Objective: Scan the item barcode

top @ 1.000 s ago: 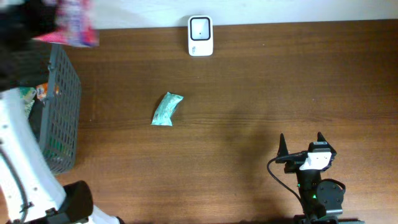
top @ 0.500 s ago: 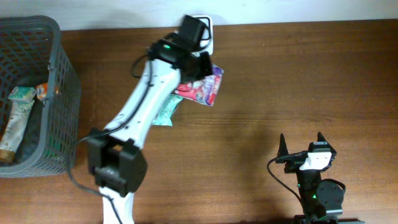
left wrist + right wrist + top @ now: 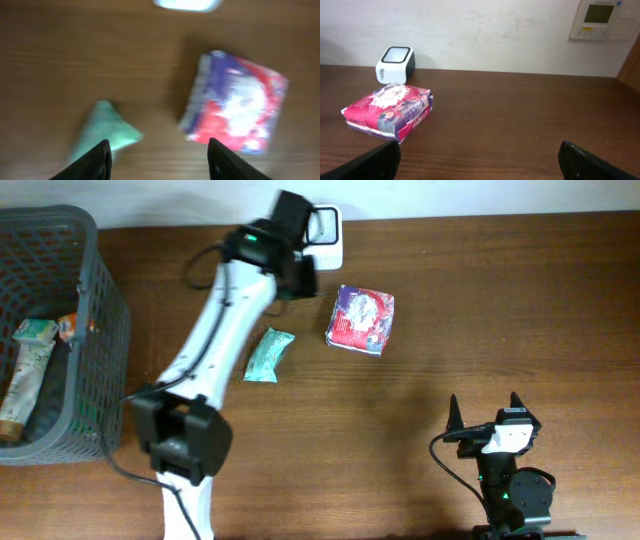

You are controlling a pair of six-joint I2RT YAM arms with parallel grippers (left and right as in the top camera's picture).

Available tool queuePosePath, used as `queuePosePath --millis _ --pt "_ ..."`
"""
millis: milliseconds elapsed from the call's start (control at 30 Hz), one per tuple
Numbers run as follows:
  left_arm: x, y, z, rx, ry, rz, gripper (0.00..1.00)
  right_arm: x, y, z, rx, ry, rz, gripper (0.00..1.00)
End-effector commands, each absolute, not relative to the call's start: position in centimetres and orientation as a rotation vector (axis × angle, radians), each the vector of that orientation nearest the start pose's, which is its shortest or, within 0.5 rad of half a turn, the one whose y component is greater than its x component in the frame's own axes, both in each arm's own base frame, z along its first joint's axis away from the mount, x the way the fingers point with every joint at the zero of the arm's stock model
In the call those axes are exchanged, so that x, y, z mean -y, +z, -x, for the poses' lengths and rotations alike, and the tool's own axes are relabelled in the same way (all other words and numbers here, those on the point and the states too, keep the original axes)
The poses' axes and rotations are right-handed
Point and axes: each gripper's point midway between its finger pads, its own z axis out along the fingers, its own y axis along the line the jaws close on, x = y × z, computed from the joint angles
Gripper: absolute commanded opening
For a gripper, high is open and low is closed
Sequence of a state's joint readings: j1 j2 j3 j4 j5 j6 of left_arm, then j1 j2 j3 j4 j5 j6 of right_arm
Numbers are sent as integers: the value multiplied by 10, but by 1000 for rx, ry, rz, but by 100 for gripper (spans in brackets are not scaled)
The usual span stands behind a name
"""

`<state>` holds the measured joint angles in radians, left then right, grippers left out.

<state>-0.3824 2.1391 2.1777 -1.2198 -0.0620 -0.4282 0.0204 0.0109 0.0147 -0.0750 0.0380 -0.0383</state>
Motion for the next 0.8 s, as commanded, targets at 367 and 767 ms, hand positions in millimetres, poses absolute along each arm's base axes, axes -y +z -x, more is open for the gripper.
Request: queuePosePath --millis 367,767 --pt "132 48 -411 -3007 121 -190 66 2 156 -246 -1647 -56 21 99" --pt "184 32 -427 -2920 -312 -136 0 2 156 -246 -1646 -56 21 99"
